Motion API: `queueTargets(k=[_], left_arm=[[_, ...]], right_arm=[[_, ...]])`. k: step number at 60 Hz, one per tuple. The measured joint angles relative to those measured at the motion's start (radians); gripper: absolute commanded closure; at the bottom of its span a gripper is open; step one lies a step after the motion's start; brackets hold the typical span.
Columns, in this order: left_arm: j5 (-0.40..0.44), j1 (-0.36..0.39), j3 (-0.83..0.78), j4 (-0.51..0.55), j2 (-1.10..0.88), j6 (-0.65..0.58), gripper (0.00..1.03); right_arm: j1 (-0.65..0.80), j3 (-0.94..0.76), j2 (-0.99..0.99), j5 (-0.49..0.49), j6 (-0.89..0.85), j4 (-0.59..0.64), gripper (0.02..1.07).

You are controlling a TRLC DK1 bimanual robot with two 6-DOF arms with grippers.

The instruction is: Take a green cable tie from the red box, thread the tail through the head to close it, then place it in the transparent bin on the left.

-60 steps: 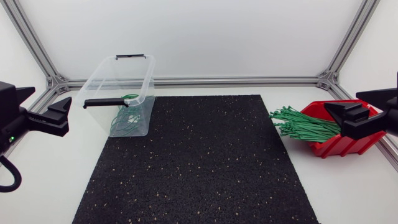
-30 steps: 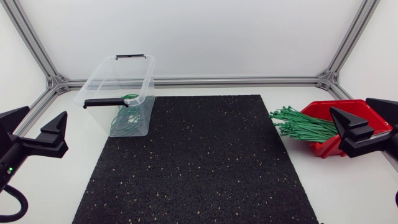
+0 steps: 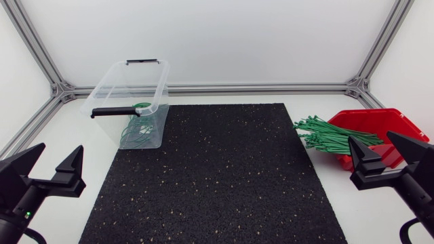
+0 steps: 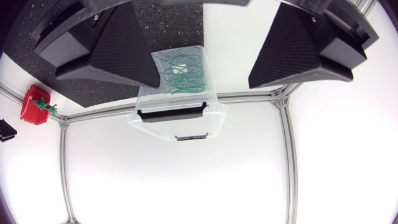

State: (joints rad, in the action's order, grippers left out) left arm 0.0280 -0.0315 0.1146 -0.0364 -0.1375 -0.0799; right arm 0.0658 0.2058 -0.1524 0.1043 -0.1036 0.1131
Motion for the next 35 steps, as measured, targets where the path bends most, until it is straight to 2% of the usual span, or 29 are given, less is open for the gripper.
queueTargets(k=[11,21,35], left_arm=[[-0.016,0.02,-0.071,0.029,0.095,0.037,0.04],[-0.027,0.027,-0.074,0.027,0.13,0.055,0.04],[-0.029,0.027,-0.074,0.028,0.131,0.055,0.04]], right_arm=[[-0.032,-0.096,0.076,-0.051,0.037,-0.053,0.06],[-0.058,-0.177,0.138,-0.092,0.071,-0.093,0.06],[-0.059,-0.183,0.147,-0.102,0.078,-0.097,0.06]])
